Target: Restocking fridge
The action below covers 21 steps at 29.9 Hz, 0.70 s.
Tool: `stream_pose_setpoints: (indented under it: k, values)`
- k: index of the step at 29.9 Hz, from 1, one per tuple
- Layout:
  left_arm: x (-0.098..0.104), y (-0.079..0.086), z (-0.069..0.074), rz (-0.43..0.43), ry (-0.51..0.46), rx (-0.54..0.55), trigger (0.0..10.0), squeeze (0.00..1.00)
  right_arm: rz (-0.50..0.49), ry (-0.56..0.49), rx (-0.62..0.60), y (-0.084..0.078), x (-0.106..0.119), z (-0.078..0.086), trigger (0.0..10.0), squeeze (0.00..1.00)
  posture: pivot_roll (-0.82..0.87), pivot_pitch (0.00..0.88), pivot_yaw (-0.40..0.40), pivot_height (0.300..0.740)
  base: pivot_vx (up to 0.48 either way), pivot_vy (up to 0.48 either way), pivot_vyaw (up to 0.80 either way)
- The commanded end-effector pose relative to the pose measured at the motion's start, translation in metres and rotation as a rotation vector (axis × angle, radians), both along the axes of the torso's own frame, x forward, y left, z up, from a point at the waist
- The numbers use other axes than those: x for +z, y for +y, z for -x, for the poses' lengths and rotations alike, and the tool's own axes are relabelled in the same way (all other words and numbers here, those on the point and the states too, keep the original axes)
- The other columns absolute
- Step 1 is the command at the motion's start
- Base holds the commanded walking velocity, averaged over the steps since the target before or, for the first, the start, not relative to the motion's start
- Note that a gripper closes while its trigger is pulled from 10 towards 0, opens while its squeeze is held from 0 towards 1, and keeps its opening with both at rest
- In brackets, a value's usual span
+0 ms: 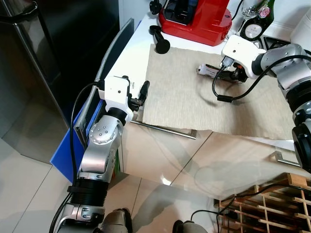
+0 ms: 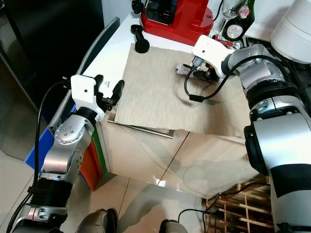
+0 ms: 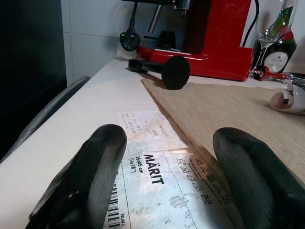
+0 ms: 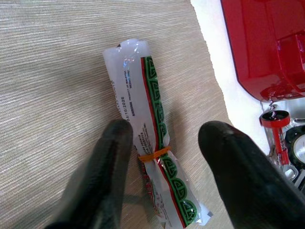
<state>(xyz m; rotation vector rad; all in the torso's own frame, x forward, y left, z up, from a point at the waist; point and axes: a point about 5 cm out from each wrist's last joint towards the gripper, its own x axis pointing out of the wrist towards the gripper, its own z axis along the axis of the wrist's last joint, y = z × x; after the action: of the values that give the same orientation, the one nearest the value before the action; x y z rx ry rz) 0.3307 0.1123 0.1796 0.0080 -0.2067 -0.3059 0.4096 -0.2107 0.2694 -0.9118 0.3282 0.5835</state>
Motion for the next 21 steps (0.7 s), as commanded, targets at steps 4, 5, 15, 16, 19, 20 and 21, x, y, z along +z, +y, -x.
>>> stream_pose_setpoints:
  k: [4, 5, 15, 16, 19, 20, 21]
  values:
    - [-0.004, -0.005, 0.0, 0.0, 0.015, -0.006, 10.0, 0.0, 0.028, -0.018, -0.021, -0.01, 0.013, 0.001, 10.0, 1.0, 0.07, 0.102, -0.088, 0.74, 0.0, 0.0, 0.0]
    - [-0.004, -0.005, 0.0, 0.001, 0.016, -0.007, 10.0, 0.0, 0.04, -0.002, -0.02, -0.011, 0.011, 0.002, 10.0, 1.0, 0.07, 0.102, -0.089, 0.74, 0.0, 0.0, 0.0]
    - [-0.005, -0.005, 0.0, 0.003, 0.018, -0.006, 10.0, 0.0, 0.056, 0.059, -0.021, -0.011, 0.007, 0.003, 10.0, 0.0, 0.07, 0.102, -0.088, 0.74, 0.0, 0.0, 0.0]
    - [-0.005, -0.005, 0.0, 0.003, 0.018, -0.006, 10.0, 0.0, 0.052, 0.063, -0.024, -0.01, 0.005, 0.003, 10.0, 0.0, 0.07, 0.103, -0.088, 0.74, 0.0, 0.0, 0.0]
    - [-0.005, -0.006, 0.001, 0.004, 0.017, -0.006, 10.0, 0.0, 0.046, 0.069, -0.03, -0.008, 0.002, 0.002, 10.0, 0.0, 0.08, 0.105, -0.092, 0.74, 0.0, 0.0, 0.0]
    - [-0.005, -0.006, 0.001, 0.004, 0.017, -0.006, 10.0, 0.0, 0.046, 0.069, -0.03, -0.008, 0.002, 0.002, 10.0, 0.0, 0.08, 0.105, -0.092, 0.74, 0.0, 0.0, 0.0]
    - [-0.005, -0.006, 0.001, 0.005, 0.017, -0.006, 10.0, 0.0, 0.04, 0.074, -0.033, -0.008, 0.0, 0.002, 10.0, 0.0, 0.08, 0.105, -0.092, 0.74, 0.0, 0.0, 0.0]
